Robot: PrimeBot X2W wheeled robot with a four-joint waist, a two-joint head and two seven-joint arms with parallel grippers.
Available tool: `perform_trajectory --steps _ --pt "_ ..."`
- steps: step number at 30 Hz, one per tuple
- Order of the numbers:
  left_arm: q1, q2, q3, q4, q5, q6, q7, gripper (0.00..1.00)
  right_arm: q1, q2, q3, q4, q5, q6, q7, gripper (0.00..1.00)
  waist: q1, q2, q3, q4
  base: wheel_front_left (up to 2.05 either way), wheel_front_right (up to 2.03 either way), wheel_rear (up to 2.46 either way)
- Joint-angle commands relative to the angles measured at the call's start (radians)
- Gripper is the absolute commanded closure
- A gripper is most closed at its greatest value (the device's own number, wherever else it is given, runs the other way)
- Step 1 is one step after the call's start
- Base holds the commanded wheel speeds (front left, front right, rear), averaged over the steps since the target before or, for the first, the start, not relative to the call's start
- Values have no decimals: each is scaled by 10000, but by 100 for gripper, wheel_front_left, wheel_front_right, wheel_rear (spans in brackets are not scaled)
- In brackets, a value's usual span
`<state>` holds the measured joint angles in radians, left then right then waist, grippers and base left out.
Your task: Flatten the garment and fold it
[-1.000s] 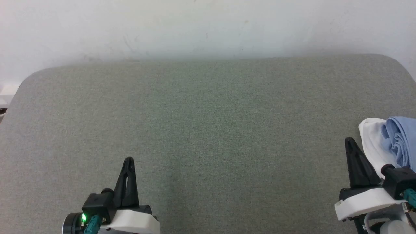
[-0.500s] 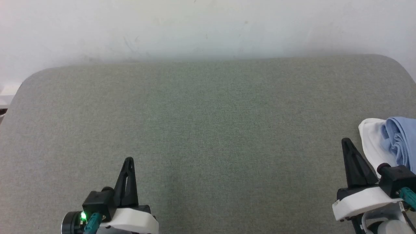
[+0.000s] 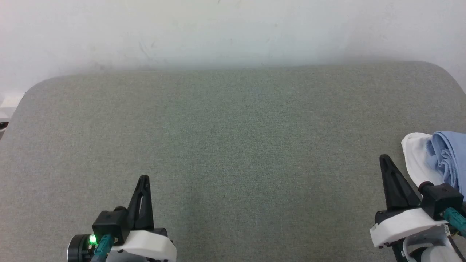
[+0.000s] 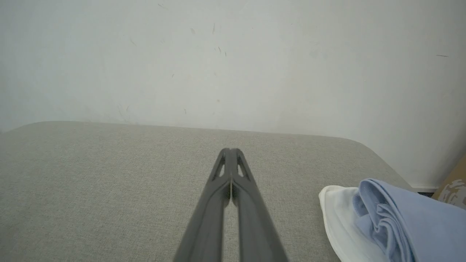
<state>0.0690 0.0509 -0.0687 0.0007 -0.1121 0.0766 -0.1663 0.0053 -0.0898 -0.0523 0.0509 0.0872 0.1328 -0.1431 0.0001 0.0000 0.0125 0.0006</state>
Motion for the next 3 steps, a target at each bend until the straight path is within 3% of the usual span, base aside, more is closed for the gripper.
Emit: perform_trajectory --steps 1,3 --pt "-182 -4 65 -1 134 -90 61 100 -19 56 56 -39 -103 -8 45 100 0 0 -2 0 0 0 0" --pt "-195 -4 80 -1 159 -107 102 100 -20 64 68 -51 -123 -8 81 100 0 0 -5 0 0 0 0"
